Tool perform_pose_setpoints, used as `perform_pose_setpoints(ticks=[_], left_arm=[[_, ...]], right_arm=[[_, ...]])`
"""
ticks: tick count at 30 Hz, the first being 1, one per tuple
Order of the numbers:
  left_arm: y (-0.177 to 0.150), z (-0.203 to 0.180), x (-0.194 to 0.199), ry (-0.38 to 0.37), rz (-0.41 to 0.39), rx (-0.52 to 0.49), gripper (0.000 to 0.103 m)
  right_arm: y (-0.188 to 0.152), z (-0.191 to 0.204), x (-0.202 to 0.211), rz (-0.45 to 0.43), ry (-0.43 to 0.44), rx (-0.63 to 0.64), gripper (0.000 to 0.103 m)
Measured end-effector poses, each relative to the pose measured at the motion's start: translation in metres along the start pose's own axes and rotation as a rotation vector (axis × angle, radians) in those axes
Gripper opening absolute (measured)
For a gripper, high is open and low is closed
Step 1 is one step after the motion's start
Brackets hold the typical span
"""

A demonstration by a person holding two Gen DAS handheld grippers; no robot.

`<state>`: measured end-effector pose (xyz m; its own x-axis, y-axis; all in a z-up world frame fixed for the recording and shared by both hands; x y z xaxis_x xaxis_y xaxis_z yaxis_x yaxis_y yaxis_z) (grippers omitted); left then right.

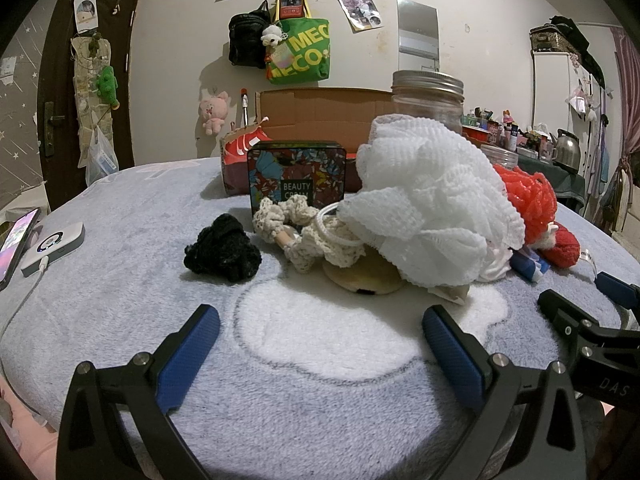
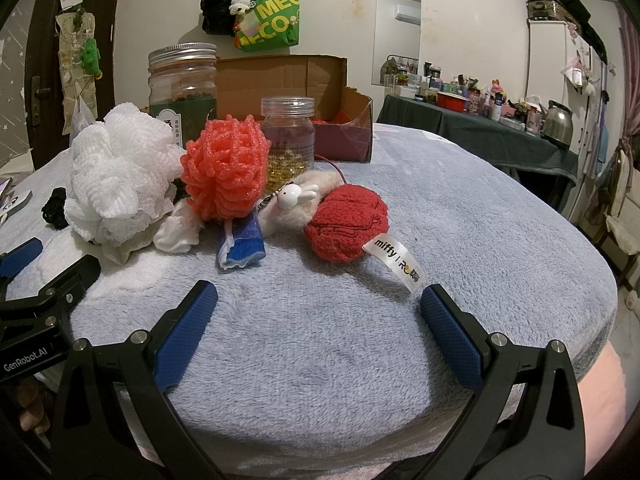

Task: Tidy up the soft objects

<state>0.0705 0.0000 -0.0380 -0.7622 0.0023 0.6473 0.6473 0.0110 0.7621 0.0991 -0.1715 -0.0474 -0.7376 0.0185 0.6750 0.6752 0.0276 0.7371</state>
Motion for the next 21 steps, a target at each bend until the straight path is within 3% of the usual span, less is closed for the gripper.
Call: perform_pose_setpoints(ticks=[10, 21], left_arm=[[0.001, -0.001, 0.002, -0.022, 0.013, -0.006, 0.103], [0.041, -0.003, 0.03, -0.101, -0.04, -0.028, 0.103]], right_arm=[[0.001, 0.0, 0.002, 0.01, 0.009, 0.008, 0.103], [0.03, -0.01, 0.032, -0.045, 0.054, -0.002, 0.103]])
Point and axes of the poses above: each gripper's, at about its wrist camera, not at the fingertips, and x roughly against the way its jaws point, z to its left, y to its top, the point moved 8 cm from there along -x, roughly the way its jaws point, and after that the axes turned 12 degrees about z, right-handed, at the moved point
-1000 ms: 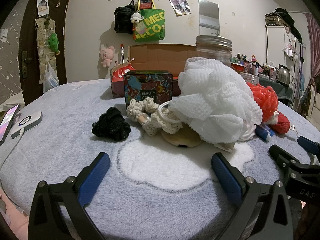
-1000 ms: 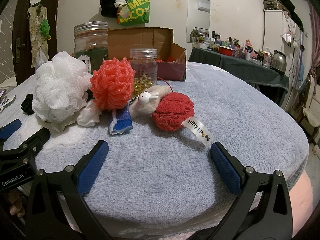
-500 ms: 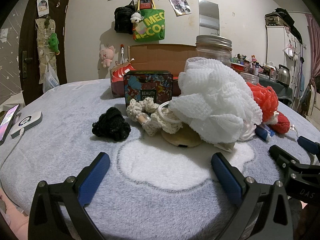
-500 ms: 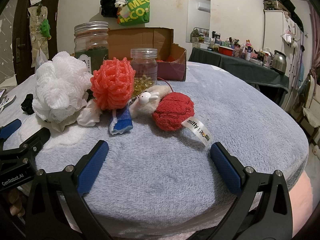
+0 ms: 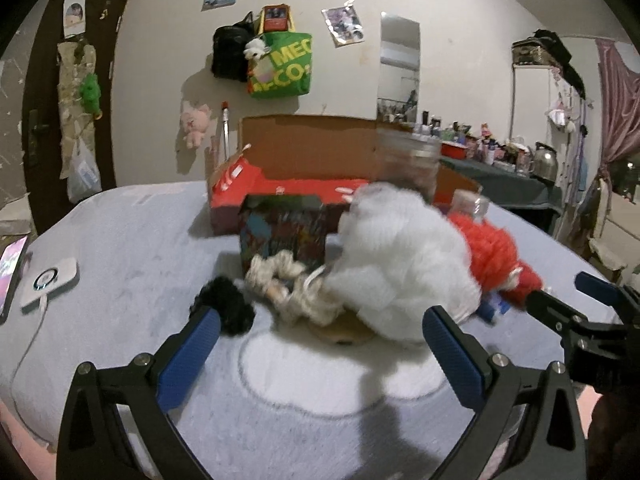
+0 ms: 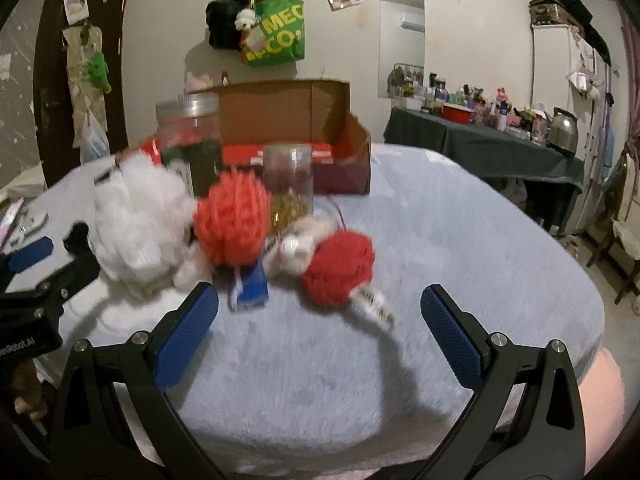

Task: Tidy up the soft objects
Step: 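Grasp the white mesh puff with the left tool while the right tool grasps the orange-red mesh puff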

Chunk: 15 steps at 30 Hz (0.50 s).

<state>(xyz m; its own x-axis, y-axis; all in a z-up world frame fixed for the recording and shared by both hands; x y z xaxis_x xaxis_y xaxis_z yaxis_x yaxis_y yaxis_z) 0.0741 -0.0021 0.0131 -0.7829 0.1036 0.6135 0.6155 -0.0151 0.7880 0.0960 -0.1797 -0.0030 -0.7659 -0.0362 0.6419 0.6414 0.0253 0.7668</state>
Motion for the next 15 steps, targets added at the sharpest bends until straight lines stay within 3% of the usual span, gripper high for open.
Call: perform_pose_setpoints(ticks=[6, 15], left_arm=[[0.024, -0.012, 0.004, -0.061, -0.018, -0.054, 0.103], [0.044, -0.035, -0.015, -0.141, 0.044, -0.166, 0.103]], right_arm=[[0.028, -0.006, 0.002, -0.011, 0.079, -0.013, 0.103], [0.054, 0.004, -0.019, 0.059, 0.317, 0.045, 0.103]])
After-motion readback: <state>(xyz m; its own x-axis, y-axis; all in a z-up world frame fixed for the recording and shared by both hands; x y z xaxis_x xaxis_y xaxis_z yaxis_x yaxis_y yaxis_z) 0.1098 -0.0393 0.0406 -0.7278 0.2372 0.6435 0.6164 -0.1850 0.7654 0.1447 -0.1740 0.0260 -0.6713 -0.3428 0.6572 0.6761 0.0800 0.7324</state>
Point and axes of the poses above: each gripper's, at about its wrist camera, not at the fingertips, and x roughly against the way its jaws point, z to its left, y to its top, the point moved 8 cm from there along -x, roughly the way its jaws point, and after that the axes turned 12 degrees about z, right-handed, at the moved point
